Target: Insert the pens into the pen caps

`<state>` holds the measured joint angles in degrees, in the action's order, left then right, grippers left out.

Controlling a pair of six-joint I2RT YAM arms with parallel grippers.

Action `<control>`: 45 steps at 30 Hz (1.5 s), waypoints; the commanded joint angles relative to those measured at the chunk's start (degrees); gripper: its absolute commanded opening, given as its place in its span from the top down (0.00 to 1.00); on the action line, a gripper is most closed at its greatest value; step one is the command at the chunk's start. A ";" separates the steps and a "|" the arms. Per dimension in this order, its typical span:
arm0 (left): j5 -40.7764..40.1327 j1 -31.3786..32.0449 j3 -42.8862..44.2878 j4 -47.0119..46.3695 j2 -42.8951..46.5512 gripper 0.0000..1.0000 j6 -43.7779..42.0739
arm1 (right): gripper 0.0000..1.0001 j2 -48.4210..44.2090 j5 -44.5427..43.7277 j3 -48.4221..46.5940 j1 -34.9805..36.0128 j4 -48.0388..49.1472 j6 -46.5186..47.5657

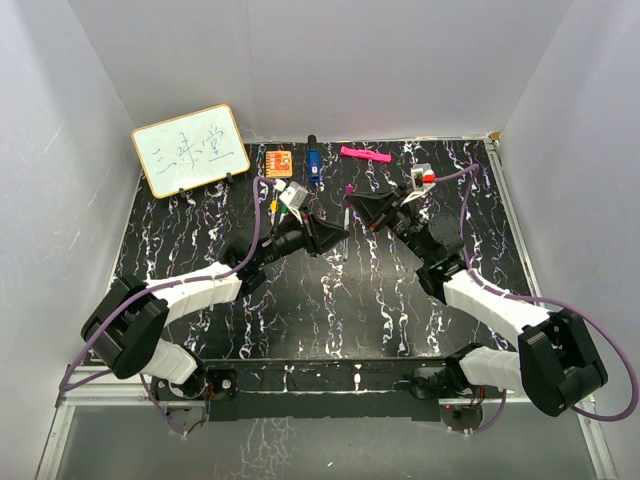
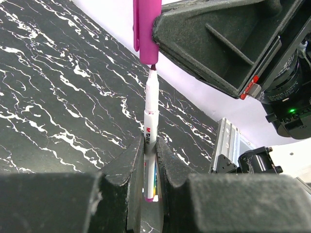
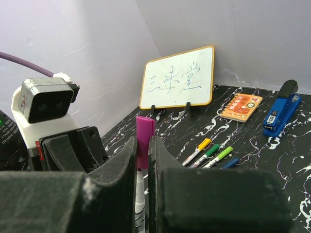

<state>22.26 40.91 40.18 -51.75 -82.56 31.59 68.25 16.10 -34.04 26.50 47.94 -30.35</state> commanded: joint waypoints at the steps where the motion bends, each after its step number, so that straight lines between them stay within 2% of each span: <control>1: -0.44 0.00 2.01 -2.11 1.09 1.00 -0.37 | 1.00 -1.34 0.84 -0.25 0.04 3.03 -0.15; 21: -1.79 0.04 2.11 -2.42 1.86 1.00 -0.39 | 1.00 -1.48 2.88 0.19 0.35 1.15 -0.59; 33: -1.01 -0.04 5.67 -5.55 2.84 1.00 -0.84 | 1.00 0.69 5.72 0.45 0.57 0.67 -0.26; 39: -1.82 -0.57 7.76 -6.98 2.87 1.00 -2.30 | 1.00 1.72 6.75 -0.90 0.71 -2.46 0.86; 45: -3.04 -1.88 8.80 -8.52 3.52 1.00 -2.72 | 1.00 1.84 4.15 -2.37 1.46 -9.18 4.53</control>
<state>20.60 40.01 44.23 -51.33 -82.56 30.46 69.08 19.16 -35.31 26.63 47.37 -29.30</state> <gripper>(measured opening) 0.108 0.065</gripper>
